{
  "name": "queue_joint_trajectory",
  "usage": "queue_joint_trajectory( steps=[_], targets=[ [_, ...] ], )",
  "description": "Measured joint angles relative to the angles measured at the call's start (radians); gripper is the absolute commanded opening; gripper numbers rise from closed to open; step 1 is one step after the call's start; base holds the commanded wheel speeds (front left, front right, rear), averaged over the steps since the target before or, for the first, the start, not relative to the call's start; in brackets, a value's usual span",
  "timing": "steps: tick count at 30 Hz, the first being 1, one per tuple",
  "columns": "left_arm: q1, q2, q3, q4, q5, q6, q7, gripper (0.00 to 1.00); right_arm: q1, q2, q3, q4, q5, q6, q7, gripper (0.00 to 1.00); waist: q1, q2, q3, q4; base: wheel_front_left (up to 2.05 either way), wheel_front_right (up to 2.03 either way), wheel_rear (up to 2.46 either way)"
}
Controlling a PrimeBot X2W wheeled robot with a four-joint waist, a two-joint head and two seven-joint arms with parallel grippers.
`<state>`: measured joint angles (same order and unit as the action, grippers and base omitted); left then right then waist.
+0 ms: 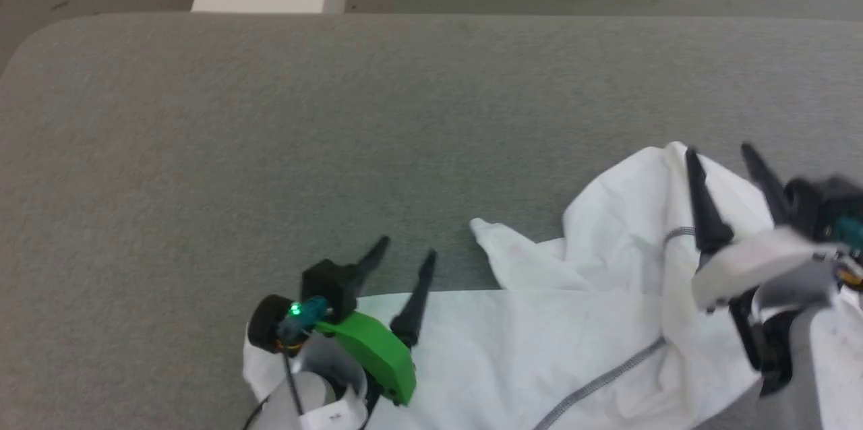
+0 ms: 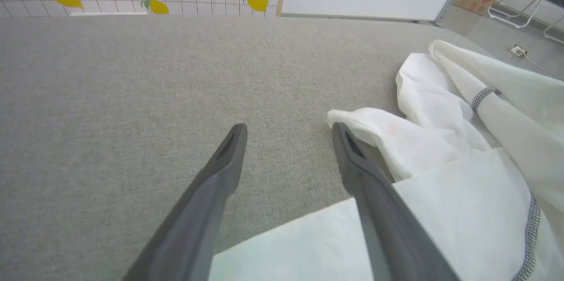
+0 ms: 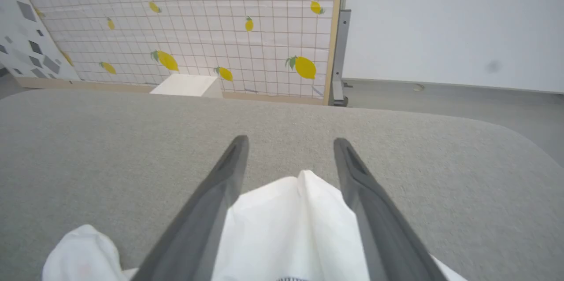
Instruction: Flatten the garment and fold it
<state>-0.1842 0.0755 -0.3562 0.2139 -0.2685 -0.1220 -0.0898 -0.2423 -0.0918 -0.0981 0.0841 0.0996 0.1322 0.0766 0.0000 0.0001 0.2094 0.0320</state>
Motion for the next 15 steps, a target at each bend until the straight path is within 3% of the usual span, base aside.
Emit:
queue_joint_trajectory(
  steps=[9,15],
  targets=[
    [-0.024,0.036,-0.081,0.074,-0.073,0.000,0.271,1.00,0.203,0.036,0.020,-0.120,0.037,0.000,-0.024,1.00,-0.0001,0.0000,-0.053,-0.105,0.00,0.00,0.00],
    [-0.062,0.058,-0.083,0.144,-0.079,0.049,0.480,1.00,0.244,0.038,0.021,-0.132,0.099,0.000,-0.030,1.00,-0.0001,0.0000,-0.073,-0.167,0.00,0.00,0.00]
  ],
)
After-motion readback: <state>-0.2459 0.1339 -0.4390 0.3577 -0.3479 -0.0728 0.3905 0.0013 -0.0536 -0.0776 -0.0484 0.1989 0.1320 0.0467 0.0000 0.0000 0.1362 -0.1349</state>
